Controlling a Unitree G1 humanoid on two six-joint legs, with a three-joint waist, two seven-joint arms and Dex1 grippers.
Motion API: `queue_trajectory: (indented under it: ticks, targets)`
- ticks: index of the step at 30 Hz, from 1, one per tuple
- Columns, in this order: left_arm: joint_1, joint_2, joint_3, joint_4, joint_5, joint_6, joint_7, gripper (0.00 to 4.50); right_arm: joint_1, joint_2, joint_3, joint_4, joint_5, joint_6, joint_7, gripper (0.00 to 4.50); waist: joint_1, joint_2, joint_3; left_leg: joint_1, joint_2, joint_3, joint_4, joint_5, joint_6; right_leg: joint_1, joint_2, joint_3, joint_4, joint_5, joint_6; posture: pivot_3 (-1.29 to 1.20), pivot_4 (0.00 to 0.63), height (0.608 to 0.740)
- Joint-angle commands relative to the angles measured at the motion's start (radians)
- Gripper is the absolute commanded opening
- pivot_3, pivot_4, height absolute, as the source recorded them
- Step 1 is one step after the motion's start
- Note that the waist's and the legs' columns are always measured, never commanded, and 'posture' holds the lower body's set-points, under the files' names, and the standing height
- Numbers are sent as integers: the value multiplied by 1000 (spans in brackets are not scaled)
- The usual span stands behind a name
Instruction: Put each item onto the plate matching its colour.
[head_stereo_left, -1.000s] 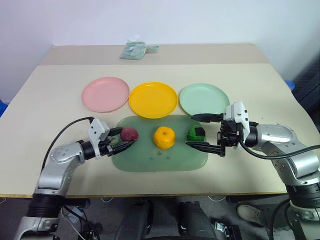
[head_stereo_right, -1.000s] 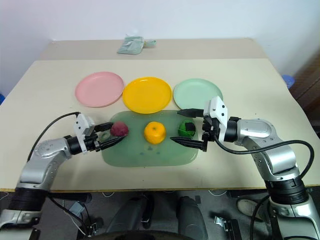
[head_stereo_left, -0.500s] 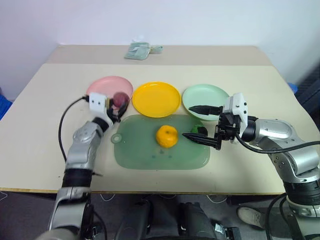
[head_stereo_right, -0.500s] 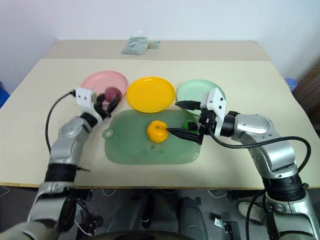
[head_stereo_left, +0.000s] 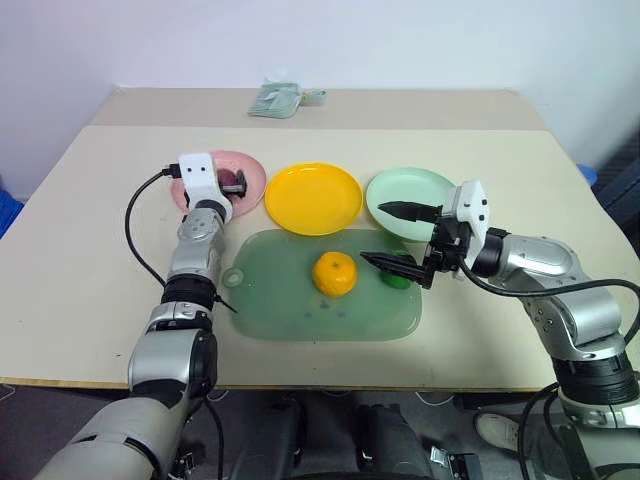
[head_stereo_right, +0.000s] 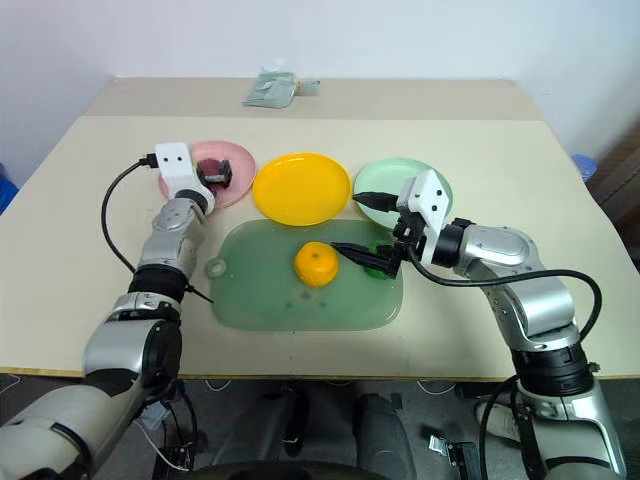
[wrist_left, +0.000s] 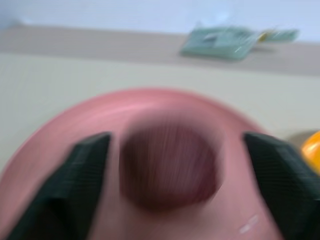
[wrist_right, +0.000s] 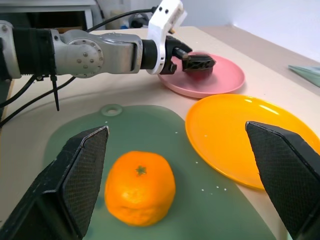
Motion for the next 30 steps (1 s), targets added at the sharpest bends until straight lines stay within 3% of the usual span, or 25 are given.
queue_trajectory:
  ticks: [1, 6, 10, 16, 19, 23, 30]
  targets:
    - [80, 12, 4, -191, -38, 3, -69, 4464, -39, 32, 15, 6, -44, -37, -39, 4500, -7, 0, 0, 0, 0, 0, 0, 0, 0, 0, 0, 0, 0, 0, 0, 0, 150, 740]
    - [297, 68, -20, -519, -77, 55, -217, 4464, -83, 80, 86, 44, -145, -23, -120, 4500, -33, 0, 0, 0, 1, 2, -1, 0, -1, -4, 0, 3, 4, 0, -1, 0, 150, 740]
    - [508, 202, -18, -763, -305, 138, -630, 4464, -118, 124, 175, 52, -189, 53, -151, 4500, -41, 0, 0, -4, 1, 3, 0, 2, -3, -10, 0, 4, 8, 1, -3, 0, 150, 740]
    - [696, 404, 8, -920, -525, 253, -1048, 4464, -153, 169, 261, 84, -223, 110, -140, 4500, -49, 2, 0, -4, 2, 2, -1, 2, -3, -11, 0, 4, 9, -2, -9, 0, 150, 740]
    - [736, 493, 5, -933, -544, 262, -1194, 4464, -164, 172, 284, 93, -224, 142, -123, 4500, -49, 2, 0, -4, 2, 2, -1, 2, -3, -11, 0, 3, 9, -3, -10, 0, 150, 740]
    - [762, 553, -6, -942, -538, 261, -1296, 4464, -169, 179, 309, 105, -228, 169, -101, 4500, -50, 2, 0, -4, 2, 2, -2, 2, -3, -12, 0, 3, 9, -3, -10, 0, 150, 740]
    - [795, 566, -13, -984, -510, 241, -1340, 4464, -169, 190, 361, 156, -270, 162, -78, 4500, -50, 2, 0, -4, 2, 2, -2, 2, -3, -13, 0, 3, 9, -3, -10, 0, 150, 740]
